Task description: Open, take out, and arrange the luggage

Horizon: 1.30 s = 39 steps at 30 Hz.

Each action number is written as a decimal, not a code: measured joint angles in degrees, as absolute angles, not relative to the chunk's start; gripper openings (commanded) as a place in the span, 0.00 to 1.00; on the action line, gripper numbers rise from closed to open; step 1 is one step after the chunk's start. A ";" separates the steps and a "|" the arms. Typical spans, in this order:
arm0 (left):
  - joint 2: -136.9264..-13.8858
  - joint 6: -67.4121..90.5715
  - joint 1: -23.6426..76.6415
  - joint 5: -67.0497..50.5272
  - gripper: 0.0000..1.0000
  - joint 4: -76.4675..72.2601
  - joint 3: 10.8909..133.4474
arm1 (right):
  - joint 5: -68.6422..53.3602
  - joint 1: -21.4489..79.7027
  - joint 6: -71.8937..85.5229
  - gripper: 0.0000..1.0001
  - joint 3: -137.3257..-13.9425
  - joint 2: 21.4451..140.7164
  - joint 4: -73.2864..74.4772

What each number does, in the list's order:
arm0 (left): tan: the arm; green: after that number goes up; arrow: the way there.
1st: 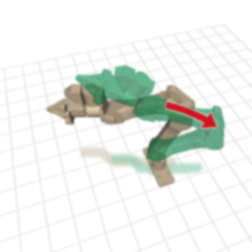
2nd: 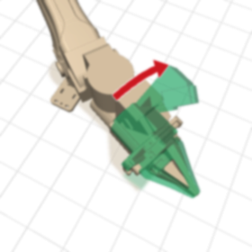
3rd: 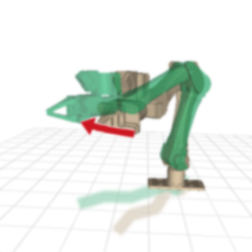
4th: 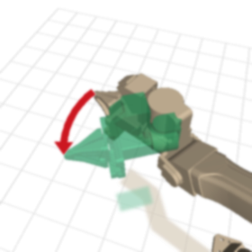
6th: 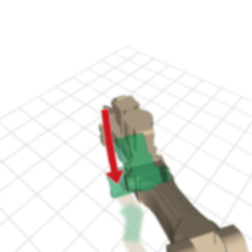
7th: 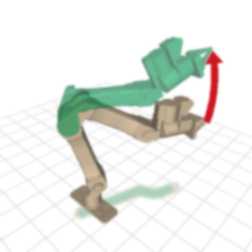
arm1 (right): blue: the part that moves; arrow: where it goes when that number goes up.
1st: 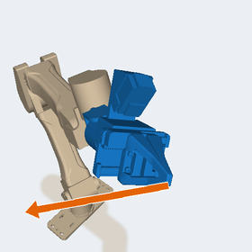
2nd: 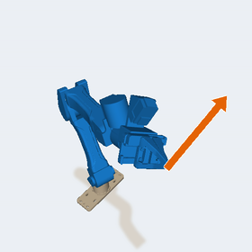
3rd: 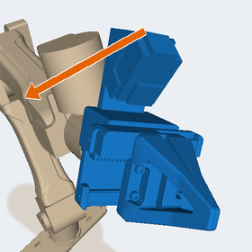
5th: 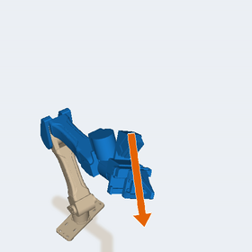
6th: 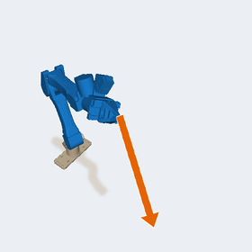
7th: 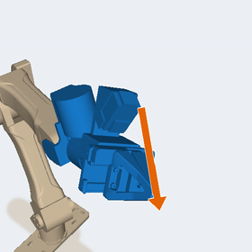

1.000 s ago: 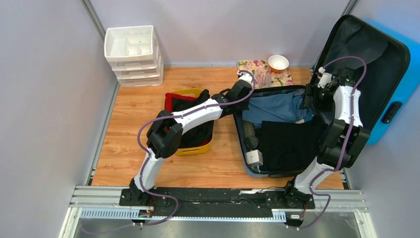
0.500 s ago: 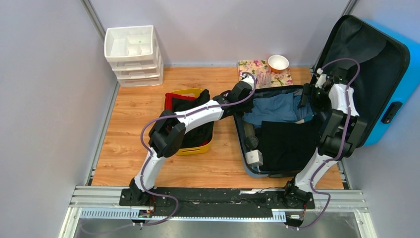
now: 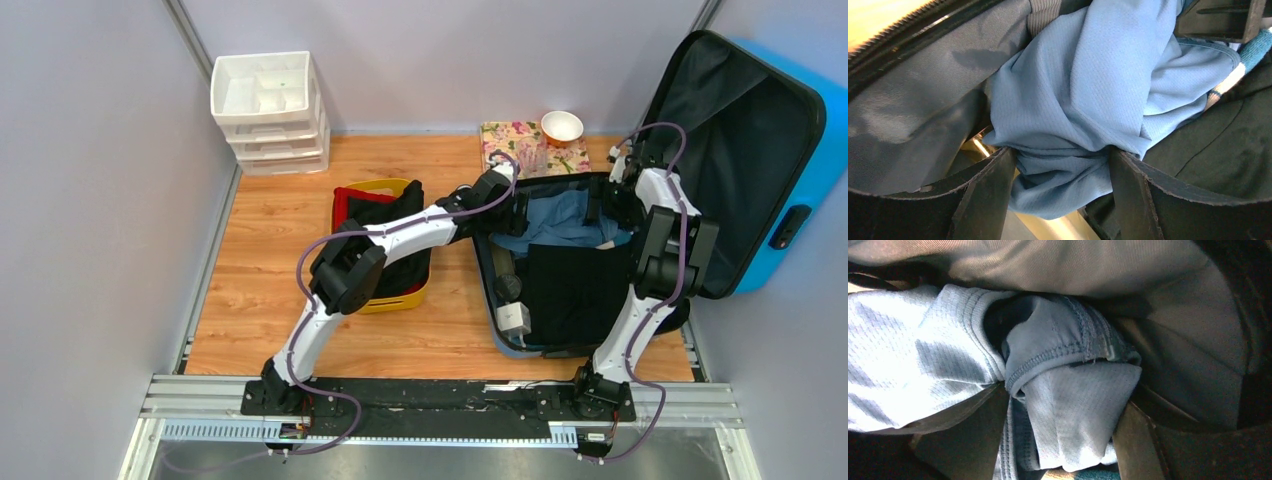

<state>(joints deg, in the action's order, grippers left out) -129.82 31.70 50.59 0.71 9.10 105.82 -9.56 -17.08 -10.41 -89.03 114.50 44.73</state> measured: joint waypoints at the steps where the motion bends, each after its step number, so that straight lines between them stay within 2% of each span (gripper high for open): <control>1: -130.37 32.12 50.63 0.40 0.77 9.10 106.13 | -9.85 -17.08 -10.48 0.64 -89.45 114.96 45.12; 2: -130.89 32.53 50.68 0.21 0.78 9.10 106.37 | -10.28 -17.12 -10.52 0.56 -89.89 115.31 45.52; 3: -131.50 32.99 50.72 -0.05 0.79 9.08 106.61 | -10.87 -17.21 -10.72 0.32 -90.11 115.55 45.74; 6: -133.16 34.50 50.98 -1.10 0.83 8.27 106.96 | -13.45 -17.85 -11.35 0.00 -90.72 116.62 46.96; 16: -137.84 37.47 51.16 -4.05 0.85 4.32 110.80 | -20.29 -18.81 -12.10 0.00 -93.56 115.81 52.45; 19: -138.67 37.82 51.22 -4.45 0.80 4.12 111.81 | -21.82 -18.65 -12.10 0.00 -93.62 113.89 53.82; 20: -138.78 37.95 51.20 -4.45 0.72 4.12 111.83 | -22.28 -18.55 -12.10 0.00 -93.76 113.30 54.26; 22: -138.89 38.13 51.07 -4.43 0.62 4.32 111.92 | -23.00 -18.37 -12.10 0.00 -94.02 112.81 54.76; 24: -139.20 38.15 50.74 -4.45 0.41 4.80 112.18 | -23.64 -18.17 -12.10 0.00 -94.13 112.73 55.24; 25: -139.52 37.69 50.54 -4.01 0.27 5.52 112.49 | -23.97 -18.15 -12.10 0.00 -94.13 112.73 55.51; 26: -139.68 37.76 50.33 -4.14 0.05 5.58 112.68 | -24.27 -18.11 -12.10 0.00 -94.13 112.73 55.88; 27: -139.87 37.54 50.13 -3.97 0.00 5.96 113.03 | -24.73 -18.09 -12.10 0.00 -94.13 112.73 56.18; 39: -139.59 32.21 51.83 -6.02 0.00 0.56 112.46 | -30.26 -16.62 -11.90 0.00 -94.59 106.10 58.48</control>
